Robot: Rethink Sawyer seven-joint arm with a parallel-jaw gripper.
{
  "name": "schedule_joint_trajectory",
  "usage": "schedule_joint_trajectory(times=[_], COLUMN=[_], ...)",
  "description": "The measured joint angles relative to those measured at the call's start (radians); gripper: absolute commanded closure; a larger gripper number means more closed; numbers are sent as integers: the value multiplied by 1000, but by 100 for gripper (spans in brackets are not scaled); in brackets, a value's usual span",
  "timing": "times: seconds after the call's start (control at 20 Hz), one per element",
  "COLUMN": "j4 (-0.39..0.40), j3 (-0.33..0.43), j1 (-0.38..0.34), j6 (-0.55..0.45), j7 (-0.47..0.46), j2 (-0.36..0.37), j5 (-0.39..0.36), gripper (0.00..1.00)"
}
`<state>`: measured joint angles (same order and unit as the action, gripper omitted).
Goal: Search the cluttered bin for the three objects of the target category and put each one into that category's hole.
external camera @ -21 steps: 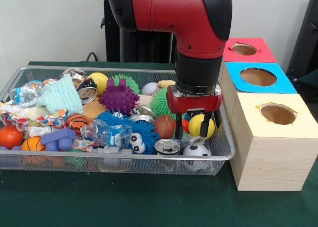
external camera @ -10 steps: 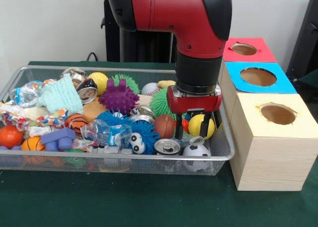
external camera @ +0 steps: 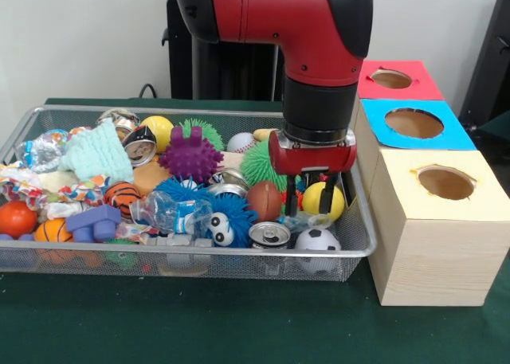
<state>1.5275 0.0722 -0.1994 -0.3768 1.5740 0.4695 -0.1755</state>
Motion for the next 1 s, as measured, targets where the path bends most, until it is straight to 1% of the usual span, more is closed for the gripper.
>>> schedule_joint_trajectory(times=[0.55, 0.75, 0.9, 0.95, 1.0], j4=[131, 157, 159, 160, 160], j3=[5, 5, 5, 5, 5], j1=[0, 0, 0, 0, 0], j6=[-31, -40, -40, -40, -40], j7=[0, 0, 0, 0, 0], j2=[116, 141, 140, 140, 139], j5=[58, 75, 76, 76, 76], gripper=[100, 100, 100, 0, 0])
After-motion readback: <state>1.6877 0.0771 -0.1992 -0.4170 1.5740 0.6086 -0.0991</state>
